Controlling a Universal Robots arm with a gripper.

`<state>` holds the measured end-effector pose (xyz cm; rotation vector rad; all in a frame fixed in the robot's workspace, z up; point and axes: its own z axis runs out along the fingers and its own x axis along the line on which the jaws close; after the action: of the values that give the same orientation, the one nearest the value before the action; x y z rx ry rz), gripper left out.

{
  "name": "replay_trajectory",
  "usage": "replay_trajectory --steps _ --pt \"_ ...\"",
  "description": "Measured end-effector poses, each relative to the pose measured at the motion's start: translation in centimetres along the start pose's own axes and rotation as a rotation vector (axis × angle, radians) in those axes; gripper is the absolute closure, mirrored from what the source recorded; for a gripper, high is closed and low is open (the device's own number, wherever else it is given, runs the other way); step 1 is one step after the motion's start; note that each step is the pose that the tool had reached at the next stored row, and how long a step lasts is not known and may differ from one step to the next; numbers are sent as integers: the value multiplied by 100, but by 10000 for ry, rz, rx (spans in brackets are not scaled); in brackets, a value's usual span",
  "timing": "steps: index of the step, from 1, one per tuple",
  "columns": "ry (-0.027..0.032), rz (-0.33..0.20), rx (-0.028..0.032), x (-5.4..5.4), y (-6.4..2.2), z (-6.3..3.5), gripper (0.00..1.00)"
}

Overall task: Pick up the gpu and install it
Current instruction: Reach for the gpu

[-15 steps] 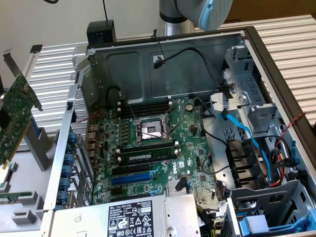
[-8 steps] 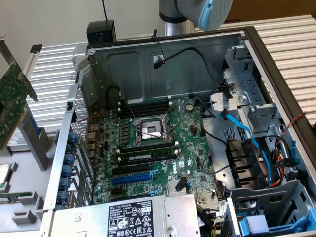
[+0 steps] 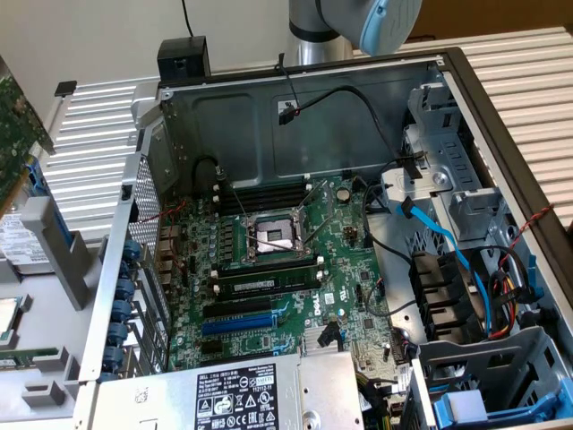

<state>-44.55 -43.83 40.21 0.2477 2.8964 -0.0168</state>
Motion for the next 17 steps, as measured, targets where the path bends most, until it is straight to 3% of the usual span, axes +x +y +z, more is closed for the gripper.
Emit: replay_trajectory --steps 2,4,5,8,9,14,17 --pt "89 -1 1 -8 0 -30 73" --pt "253 4 -10 -10 0 -40 73" --pt "379 6 -14 -10 0 -42 73" --pt "829 8 -8 -10 0 -44 73" --pt "926 7 4 -11 0 -48 73" --pt "939 7 5 -13 1 -56 73" --pt "1002 -21 10 -32 1 -139 73"
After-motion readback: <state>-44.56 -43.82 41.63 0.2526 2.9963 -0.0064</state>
